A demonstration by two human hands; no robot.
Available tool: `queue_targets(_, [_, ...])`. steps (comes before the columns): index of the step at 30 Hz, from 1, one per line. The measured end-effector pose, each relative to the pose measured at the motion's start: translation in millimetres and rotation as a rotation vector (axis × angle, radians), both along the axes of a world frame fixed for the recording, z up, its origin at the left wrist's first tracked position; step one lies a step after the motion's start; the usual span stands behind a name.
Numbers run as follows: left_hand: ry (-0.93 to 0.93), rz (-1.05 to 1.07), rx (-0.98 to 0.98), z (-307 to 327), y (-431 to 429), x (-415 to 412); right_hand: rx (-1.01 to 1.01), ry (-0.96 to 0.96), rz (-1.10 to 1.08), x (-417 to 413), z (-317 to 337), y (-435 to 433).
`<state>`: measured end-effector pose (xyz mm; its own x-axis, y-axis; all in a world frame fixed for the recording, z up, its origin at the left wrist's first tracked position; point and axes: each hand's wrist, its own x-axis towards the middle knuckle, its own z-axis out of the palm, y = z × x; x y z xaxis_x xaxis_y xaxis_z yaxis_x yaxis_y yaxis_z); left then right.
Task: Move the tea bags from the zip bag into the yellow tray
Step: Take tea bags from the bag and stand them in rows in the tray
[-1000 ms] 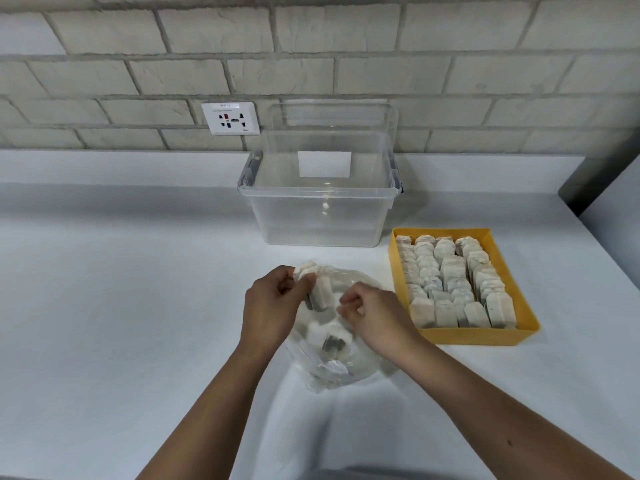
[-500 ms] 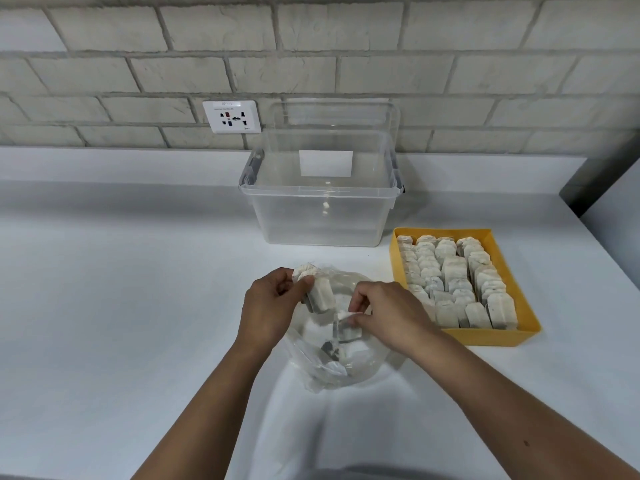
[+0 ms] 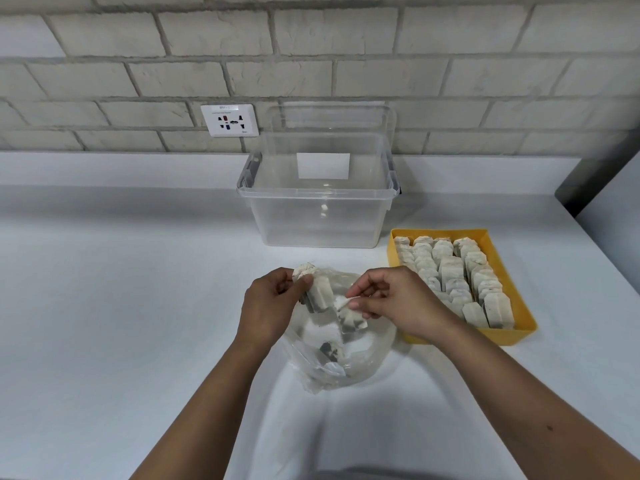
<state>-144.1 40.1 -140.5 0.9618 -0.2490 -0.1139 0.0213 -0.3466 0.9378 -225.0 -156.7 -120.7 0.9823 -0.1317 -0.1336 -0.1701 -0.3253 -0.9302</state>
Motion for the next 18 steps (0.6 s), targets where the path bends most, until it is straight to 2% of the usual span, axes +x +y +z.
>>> queue_targets(3, [-0.009,-0.015,0.001,1,0,-1,0.187,0.028,0.059,0,3,-2])
queue_targets(6, [0.023,-0.070,-0.012,1,0,-2,0.287,0.031,0.100,3,9,-1])
queue_targets(13, [0.234,-0.126,-0.188,7,-6,-8,0.240,-0.053,-0.070,15,8,7])
queue_targets(18, [0.295,-0.102,-0.224,9,-5,-8,0.104,-0.104,-0.152,20,0,13])
